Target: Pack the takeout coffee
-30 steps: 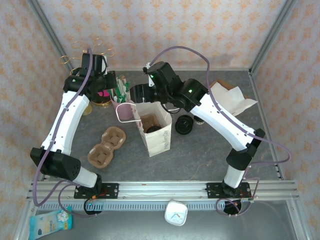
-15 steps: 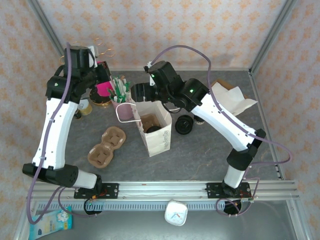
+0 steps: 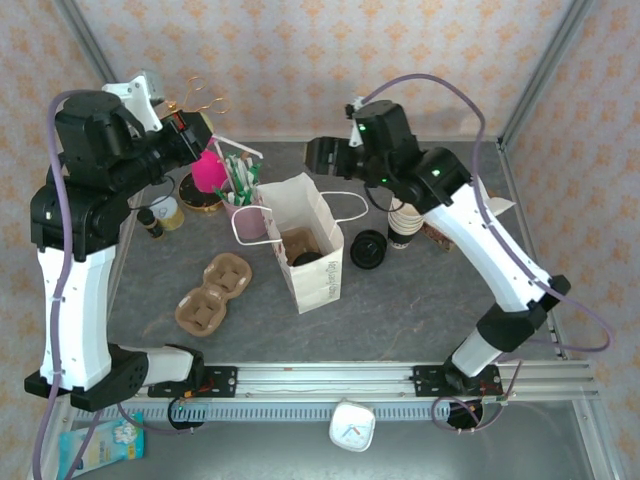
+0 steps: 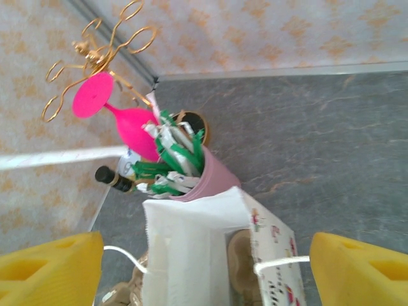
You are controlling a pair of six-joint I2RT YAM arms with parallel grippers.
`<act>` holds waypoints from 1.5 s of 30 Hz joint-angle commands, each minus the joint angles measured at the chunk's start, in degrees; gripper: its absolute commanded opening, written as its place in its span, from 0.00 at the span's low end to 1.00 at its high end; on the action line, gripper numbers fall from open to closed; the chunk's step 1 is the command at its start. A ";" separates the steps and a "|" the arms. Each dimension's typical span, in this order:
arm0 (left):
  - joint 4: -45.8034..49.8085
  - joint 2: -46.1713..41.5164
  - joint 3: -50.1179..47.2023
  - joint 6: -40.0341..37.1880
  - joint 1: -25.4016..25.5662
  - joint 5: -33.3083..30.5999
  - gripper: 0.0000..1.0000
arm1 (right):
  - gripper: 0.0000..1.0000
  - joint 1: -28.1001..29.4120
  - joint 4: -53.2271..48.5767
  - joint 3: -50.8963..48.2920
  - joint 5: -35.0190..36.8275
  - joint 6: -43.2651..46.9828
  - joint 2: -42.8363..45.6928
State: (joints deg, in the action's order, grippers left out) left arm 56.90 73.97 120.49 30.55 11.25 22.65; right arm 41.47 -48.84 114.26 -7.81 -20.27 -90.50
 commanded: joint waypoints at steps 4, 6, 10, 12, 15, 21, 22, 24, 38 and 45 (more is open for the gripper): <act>-0.06 -3.93 -6.43 7.02 5.43 2.21 0.00 | 0.84 -5.03 3.59 -8.40 -1.37 -2.45 6.49; -0.82 -4.70 -10.21 7.96 7.66 0.87 0.00 | 0.85 -6.15 4.79 -11.20 -1.74 -2.60 7.86; -1.71 -3.42 -13.88 8.49 15.27 -3.99 0.00 | 0.85 -8.03 5.79 -14.44 -2.44 -3.11 9.28; -1.02 -1.83 -14.05 7.47 17.54 -7.25 0.00 | 0.85 -8.74 6.72 -16.08 -2.76 -3.20 10.15; 0.22 0.74 -14.05 5.45 18.27 -9.58 0.11 | 0.86 -10.33 6.29 -17.20 -1.86 -3.75 11.04; 0.86 5.01 -10.54 -0.06 18.45 -13.71 0.43 | 0.90 -15.66 7.15 -20.75 -3.27 -5.22 13.48; 0.44 5.42 -10.17 -0.57 18.54 -14.62 0.43 | 0.90 -16.61 7.24 -21.14 -3.25 -5.21 13.93; -0.73 6.22 -8.72 -2.13 18.52 -15.62 0.44 | 0.91 -19.37 7.27 -21.72 -2.45 -5.30 14.72; -15.99 11.81 -13.54 -11.58 19.69 -12.46 0.46 | 0.95 -51.91 9.83 -38.81 -7.39 -6.04 17.91; -21.33 14.00 -16.17 -13.05 20.74 -9.39 0.46 | 0.95 -55.65 9.35 -45.68 -4.07 -4.47 12.03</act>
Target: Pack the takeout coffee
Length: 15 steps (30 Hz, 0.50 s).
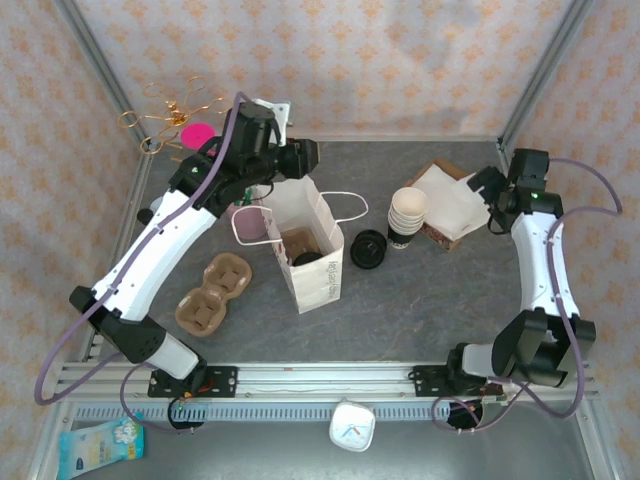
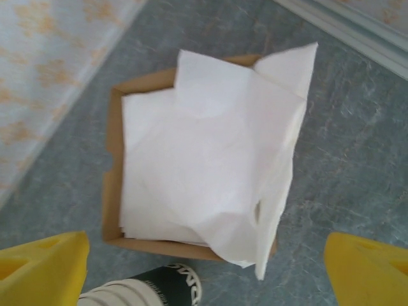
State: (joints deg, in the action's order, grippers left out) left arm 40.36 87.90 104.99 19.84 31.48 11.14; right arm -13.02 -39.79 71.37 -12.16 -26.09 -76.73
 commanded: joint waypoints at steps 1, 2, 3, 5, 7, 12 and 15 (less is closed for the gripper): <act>-5.29 0.04 -1.04 -2.29 0.51 1.84 0.47 | 0.96 -2.12 1.38 -4.47 -1.60 1.31 -2.41; -6.02 0.00 -1.69 -2.29 0.51 1.82 0.47 | 0.96 -3.36 2.92 -6.49 -3.80 1.25 -3.17; -6.38 -0.01 -2.11 -2.52 0.51 2.07 0.47 | 0.95 -3.96 4.14 -7.63 -4.97 1.13 -3.77; -6.50 0.25 -2.26 -2.61 0.51 1.93 0.47 | 0.94 -4.00 7.65 -9.77 -6.48 1.55 -5.61; -6.62 0.34 -2.65 -2.77 0.50 2.05 0.47 | 0.90 -4.08 9.75 -10.16 -7.44 2.13 -8.17; -6.86 -0.07 -3.55 -2.21 0.51 1.72 0.48 | 0.80 -4.06 11.54 -9.01 -7.55 1.93 -13.69; -6.88 0.08 -3.57 -2.17 0.53 1.48 0.47 | 0.75 -4.12 12.78 -8.41 -7.28 2.40 -15.55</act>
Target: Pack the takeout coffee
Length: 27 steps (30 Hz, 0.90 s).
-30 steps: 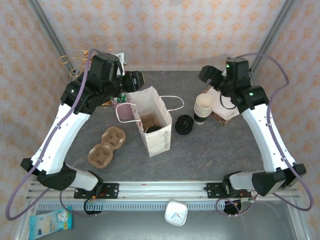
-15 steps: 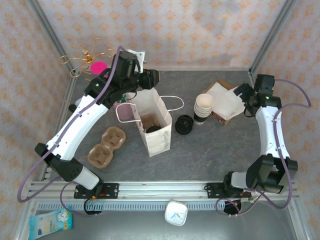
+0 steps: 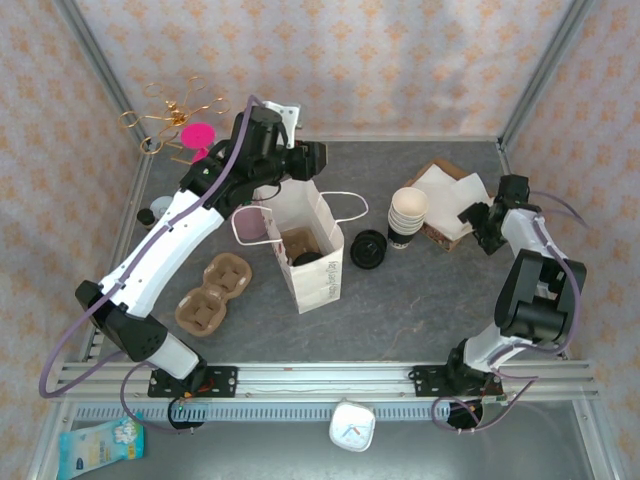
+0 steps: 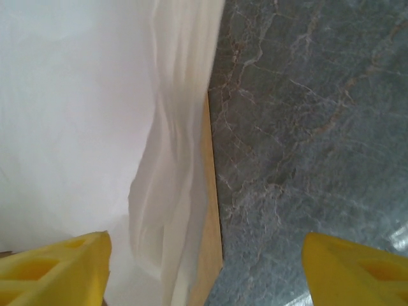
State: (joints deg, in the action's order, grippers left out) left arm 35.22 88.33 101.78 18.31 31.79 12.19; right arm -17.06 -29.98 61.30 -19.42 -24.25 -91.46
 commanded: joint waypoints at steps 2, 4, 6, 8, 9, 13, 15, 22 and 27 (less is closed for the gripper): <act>-1.72 -0.23 -0.17 -0.55 0.20 0.10 0.47 | 0.69 -0.07 2.58 2.75 1.28 1.18 -2.12; -1.89 -0.27 -0.08 -0.51 0.22 0.03 0.47 | 0.64 0.00 3.11 3.31 0.83 1.72 -2.62; -1.99 -0.27 -0.14 -0.46 0.20 -0.23 0.47 | 0.59 0.01 3.54 3.65 0.77 1.88 -3.05; -2.05 -0.10 -0.18 -0.29 0.20 -0.67 0.47 | 0.54 -0.08 2.67 4.63 1.24 2.30 -4.01; -2.06 -0.03 -0.17 -0.22 0.20 -0.61 0.47 | 0.52 -0.04 2.30 5.03 1.23 2.57 -4.17; -2.09 0.24 0.17 -0.02 0.20 -0.06 0.47 | 0.35 -0.03 2.44 5.05 1.30 2.86 -3.62; -2.05 0.30 0.33 -0.03 0.18 -0.20 0.47 | 0.30 -0.08 1.92 5.39 1.07 3.05 -3.77; -1.56 0.29 0.99 -0.12 0.20 -0.29 0.47 | 0.04 0.01 0.91 8.04 -0.57 3.30 -3.06; -1.31 -0.09 1.40 -0.85 0.20 -1.46 0.47 | 0.00 -0.01 -0.16 10.18 -3.80 2.97 -0.67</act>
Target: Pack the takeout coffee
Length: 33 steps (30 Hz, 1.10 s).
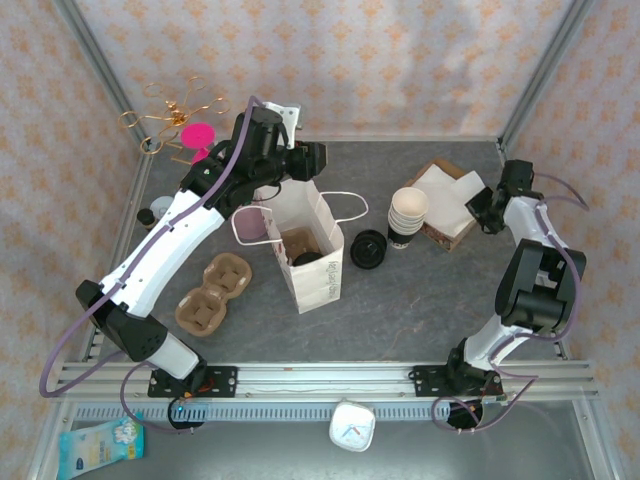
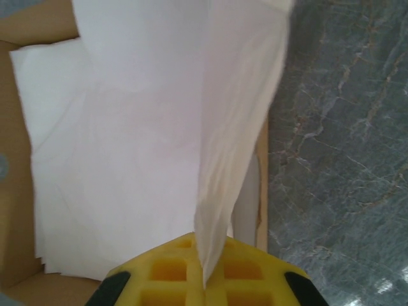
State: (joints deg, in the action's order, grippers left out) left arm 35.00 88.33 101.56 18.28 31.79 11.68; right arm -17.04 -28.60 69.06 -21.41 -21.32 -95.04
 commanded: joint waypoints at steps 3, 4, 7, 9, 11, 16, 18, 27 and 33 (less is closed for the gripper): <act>-0.77 -0.27 2.07 -1.45 0.20 -1.37 0.47 | 0.00 -0.08 -2.65 3.61 -3.70 -0.43 4.81; -0.74 -0.40 2.12 -1.69 0.20 -1.49 0.47 | 0.00 -0.02 -2.85 3.95 -4.44 -0.43 5.33; -0.49 -0.60 2.32 -2.31 0.20 -1.50 0.48 | 0.00 -0.09 -4.49 5.38 -5.25 -0.63 6.81; -0.53 -0.70 2.38 -2.65 0.20 -1.68 0.48 | 0.00 -0.08 -4.88 6.45 -5.92 -0.82 7.93; -0.50 -0.93 2.33 -3.12 0.20 -2.01 0.48 | 0.00 -0.06 -5.25 7.71 -6.11 -1.03 9.07; -0.43 -1.41 2.26 -3.52 0.20 -2.10 0.48 | 0.00 -0.02 -6.15 8.50 -5.94 -0.81 9.44; -0.48 -1.50 2.21 -3.17 0.20 -2.02 0.48 | 0.00 -0.08 -6.51 7.15 -6.75 -0.89 9.35; -0.59 -1.24 1.19 -2.73 0.21 -0.93 0.48 | 0.00 -1.26 -6.04 -4.83 -3.59 0.01 12.74; -0.99 -0.80 1.01 -2.84 0.20 -0.32 0.48 | 0.00 -2.92 -2.31 -12.70 -4.17 -1.06 15.24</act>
State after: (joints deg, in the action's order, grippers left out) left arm 35.05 88.31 102.30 16.34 31.79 11.14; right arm -19.51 -33.06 58.04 -26.35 -21.85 -82.21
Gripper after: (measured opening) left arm 0.476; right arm 0.043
